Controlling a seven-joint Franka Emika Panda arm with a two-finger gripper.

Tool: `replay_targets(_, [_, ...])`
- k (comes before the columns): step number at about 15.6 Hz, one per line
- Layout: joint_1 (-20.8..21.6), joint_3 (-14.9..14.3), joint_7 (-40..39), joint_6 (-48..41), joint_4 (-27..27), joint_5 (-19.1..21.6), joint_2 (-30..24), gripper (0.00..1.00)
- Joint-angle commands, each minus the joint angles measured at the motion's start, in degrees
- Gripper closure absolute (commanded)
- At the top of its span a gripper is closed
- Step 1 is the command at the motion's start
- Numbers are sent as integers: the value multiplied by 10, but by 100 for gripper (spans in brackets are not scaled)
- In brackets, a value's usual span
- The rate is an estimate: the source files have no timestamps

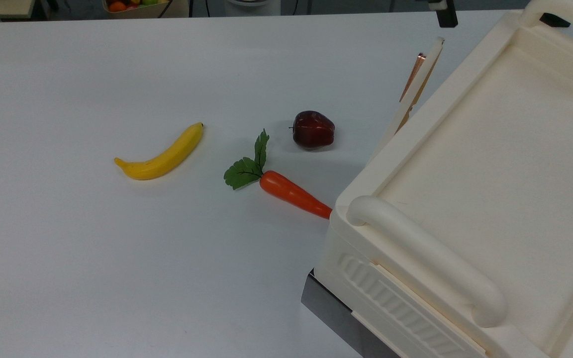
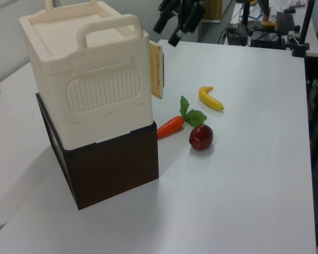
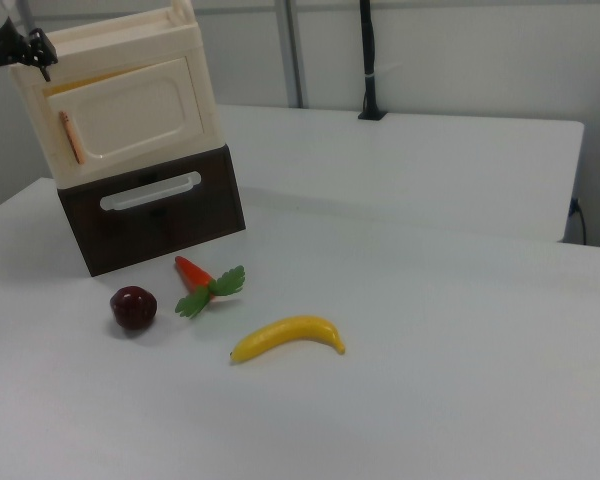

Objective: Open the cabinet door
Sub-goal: 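Pull the door edge outward, swinging the door open on its hinge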

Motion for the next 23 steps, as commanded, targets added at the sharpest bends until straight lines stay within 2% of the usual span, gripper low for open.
replay_targets(1, [0,3,2,19,-10,11,13,0])
replay_targets(4, [9,3,2,32,-16,11,20,0])
replay_targets(9, [-4,0,2,19,-29,10,14,0])
replay_targets(18, [-90,-8,1,-147,-26,1,-30,0])
replay_targets(23, [-101,-38,0,-226,-26,-4,-55,0])
